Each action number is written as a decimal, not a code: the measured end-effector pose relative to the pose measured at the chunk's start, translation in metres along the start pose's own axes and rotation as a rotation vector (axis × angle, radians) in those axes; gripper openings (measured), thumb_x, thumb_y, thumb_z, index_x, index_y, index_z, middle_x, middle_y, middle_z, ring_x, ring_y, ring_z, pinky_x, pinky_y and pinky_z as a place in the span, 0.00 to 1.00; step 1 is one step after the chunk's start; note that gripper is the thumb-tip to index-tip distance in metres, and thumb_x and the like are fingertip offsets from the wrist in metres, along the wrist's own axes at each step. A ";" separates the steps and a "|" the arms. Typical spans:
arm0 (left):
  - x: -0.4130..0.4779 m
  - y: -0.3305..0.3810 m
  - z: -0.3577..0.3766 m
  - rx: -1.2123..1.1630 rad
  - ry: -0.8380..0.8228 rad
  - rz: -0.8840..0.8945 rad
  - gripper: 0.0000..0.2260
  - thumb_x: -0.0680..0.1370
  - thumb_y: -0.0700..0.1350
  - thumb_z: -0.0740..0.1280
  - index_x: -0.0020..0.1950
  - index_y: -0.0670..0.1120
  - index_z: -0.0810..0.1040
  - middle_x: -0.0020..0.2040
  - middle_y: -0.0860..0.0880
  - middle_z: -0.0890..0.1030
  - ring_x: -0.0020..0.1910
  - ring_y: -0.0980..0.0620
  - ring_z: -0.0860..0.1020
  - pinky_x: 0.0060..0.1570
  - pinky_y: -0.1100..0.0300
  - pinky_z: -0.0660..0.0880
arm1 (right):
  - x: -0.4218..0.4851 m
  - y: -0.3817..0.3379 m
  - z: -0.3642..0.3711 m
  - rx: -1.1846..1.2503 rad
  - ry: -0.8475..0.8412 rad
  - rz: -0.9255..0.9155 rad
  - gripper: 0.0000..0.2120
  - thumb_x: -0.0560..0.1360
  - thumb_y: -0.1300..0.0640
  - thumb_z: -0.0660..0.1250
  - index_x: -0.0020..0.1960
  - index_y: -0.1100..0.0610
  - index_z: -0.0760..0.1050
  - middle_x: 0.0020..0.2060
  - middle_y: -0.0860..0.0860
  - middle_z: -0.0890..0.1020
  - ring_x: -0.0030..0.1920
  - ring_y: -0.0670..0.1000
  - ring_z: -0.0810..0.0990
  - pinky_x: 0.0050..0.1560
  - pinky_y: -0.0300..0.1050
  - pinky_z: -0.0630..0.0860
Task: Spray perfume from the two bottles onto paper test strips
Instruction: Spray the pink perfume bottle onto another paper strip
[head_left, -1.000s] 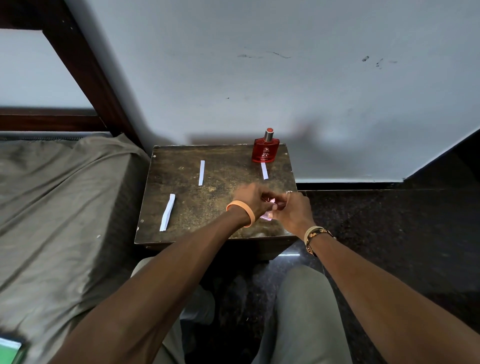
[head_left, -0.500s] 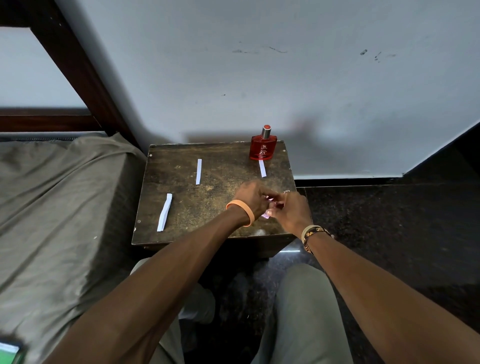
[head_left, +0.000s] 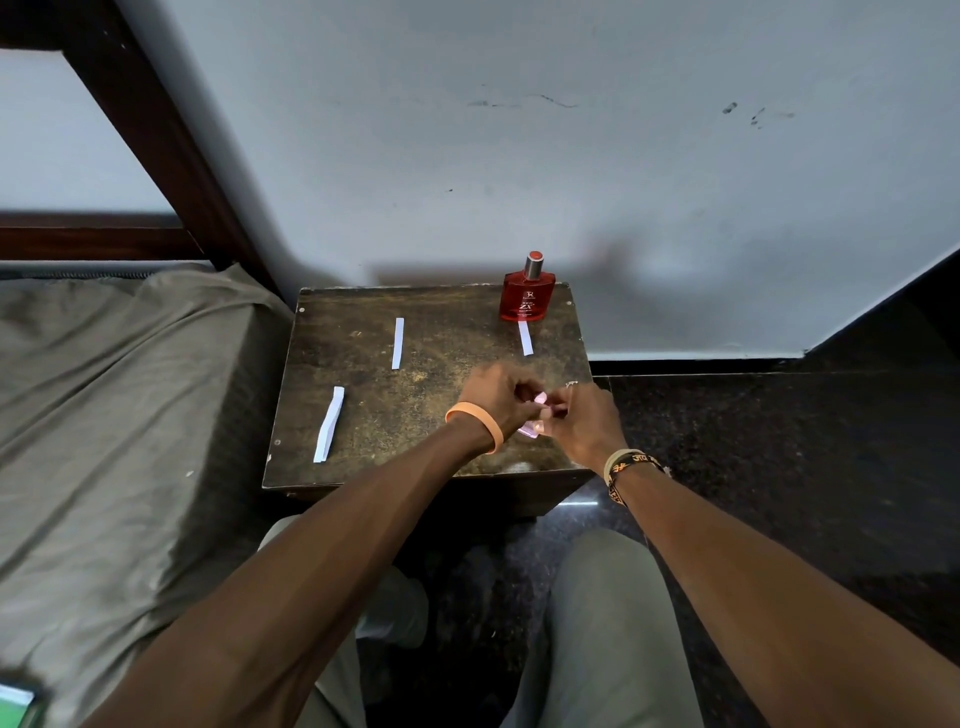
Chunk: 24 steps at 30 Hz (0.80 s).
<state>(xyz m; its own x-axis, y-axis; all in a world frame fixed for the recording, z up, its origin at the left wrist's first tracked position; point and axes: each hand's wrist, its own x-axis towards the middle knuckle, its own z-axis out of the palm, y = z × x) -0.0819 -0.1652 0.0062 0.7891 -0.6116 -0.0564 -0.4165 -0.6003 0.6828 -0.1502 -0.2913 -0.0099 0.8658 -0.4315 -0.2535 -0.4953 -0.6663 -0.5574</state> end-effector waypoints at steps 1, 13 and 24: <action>0.001 0.000 0.000 0.010 -0.011 0.009 0.07 0.70 0.49 0.76 0.46 0.50 0.85 0.40 0.52 0.83 0.38 0.56 0.78 0.38 0.62 0.73 | 0.000 0.000 0.000 0.001 0.003 -0.006 0.10 0.74 0.58 0.75 0.55 0.56 0.84 0.44 0.53 0.86 0.43 0.48 0.81 0.46 0.38 0.75; 0.003 0.002 -0.004 -0.015 -0.028 0.022 0.08 0.71 0.49 0.75 0.48 0.51 0.85 0.41 0.51 0.85 0.40 0.53 0.81 0.40 0.59 0.78 | 0.000 0.000 0.003 -0.012 0.019 -0.027 0.11 0.73 0.58 0.75 0.55 0.57 0.84 0.44 0.54 0.86 0.42 0.47 0.80 0.42 0.35 0.72; 0.003 0.004 -0.003 -0.025 -0.009 -0.006 0.06 0.70 0.47 0.75 0.46 0.51 0.86 0.41 0.54 0.84 0.38 0.58 0.79 0.41 0.62 0.78 | -0.001 -0.001 0.002 0.003 0.028 -0.022 0.11 0.73 0.59 0.75 0.55 0.58 0.83 0.44 0.55 0.86 0.42 0.48 0.80 0.45 0.38 0.77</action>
<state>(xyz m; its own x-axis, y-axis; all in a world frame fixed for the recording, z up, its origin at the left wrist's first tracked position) -0.0797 -0.1683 0.0112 0.7876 -0.6126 -0.0667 -0.4003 -0.5908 0.7005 -0.1506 -0.2889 -0.0101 0.8740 -0.4338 -0.2188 -0.4759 -0.6739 -0.5651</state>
